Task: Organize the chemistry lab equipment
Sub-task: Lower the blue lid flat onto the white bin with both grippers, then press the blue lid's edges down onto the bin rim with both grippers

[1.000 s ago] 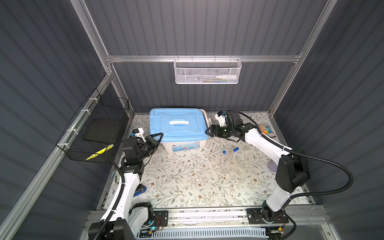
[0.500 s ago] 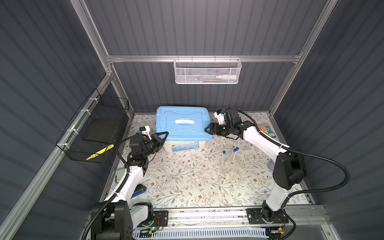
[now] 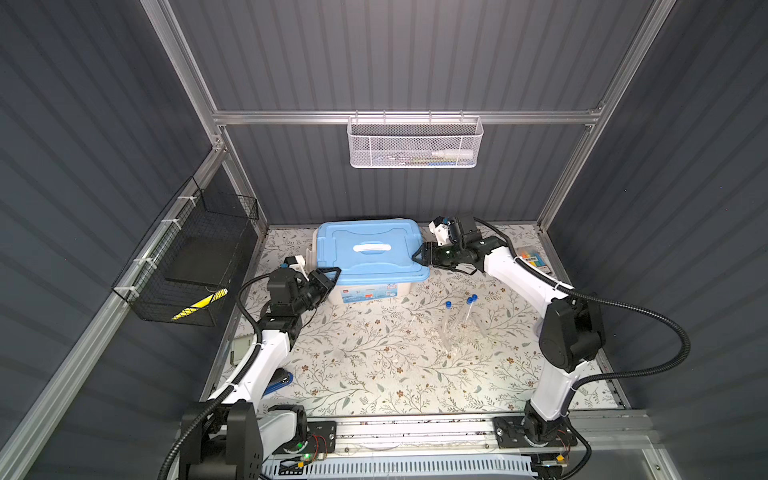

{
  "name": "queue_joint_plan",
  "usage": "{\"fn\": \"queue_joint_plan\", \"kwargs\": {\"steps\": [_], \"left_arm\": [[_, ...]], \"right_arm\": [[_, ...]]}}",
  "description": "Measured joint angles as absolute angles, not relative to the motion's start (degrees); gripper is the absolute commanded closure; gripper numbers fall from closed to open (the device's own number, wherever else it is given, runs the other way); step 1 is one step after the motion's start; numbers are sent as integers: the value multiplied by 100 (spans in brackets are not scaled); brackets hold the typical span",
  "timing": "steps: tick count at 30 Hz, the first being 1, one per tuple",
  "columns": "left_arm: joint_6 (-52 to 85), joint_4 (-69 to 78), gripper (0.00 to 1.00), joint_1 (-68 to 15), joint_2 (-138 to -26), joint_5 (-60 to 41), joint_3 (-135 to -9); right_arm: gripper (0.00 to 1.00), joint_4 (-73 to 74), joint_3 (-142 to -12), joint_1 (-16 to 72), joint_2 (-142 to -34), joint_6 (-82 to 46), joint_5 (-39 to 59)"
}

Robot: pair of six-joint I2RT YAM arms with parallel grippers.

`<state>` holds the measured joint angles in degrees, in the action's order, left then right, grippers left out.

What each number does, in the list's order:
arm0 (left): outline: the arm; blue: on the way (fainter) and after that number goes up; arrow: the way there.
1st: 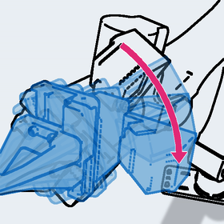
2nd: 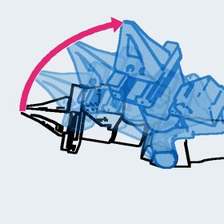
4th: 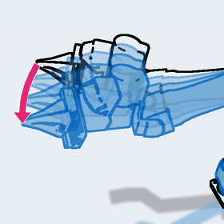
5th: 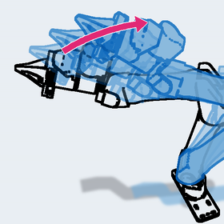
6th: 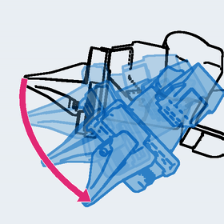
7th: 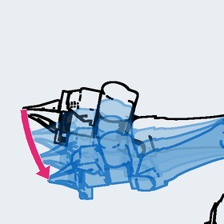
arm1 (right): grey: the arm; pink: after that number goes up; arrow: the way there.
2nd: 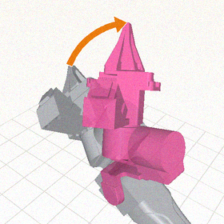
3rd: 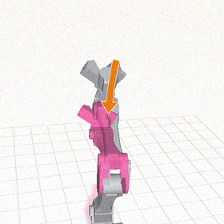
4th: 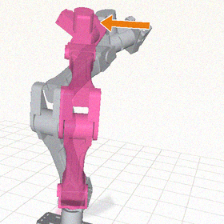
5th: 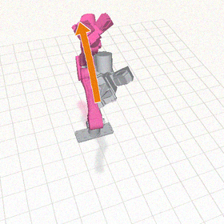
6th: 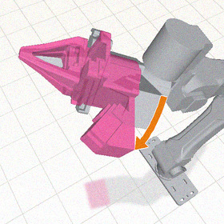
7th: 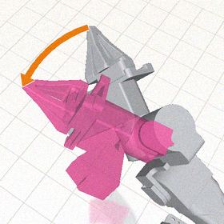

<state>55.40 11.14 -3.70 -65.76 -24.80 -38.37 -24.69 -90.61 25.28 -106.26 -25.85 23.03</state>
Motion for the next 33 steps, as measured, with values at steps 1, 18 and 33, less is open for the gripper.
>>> {"fn": "queue_joint_plan", "kwargs": {"steps": [1, 18, 33], "left_arm": [[5478, 1007, 44, -370, -6532, -2399, -3889], [4462, -1516, 13, -370, -6377, -1299, -5157], [3625, -2178, 19, -366, -7336, -987, -6034]], "right_arm": [[38, -2488, -9133, 2528, -10663, -2576, 2318], [39, -2757, -10049, 2528, -11220, -2545, 2362], [40, -3148, -10650, 2528, -11662, -2397, 2246]]}}
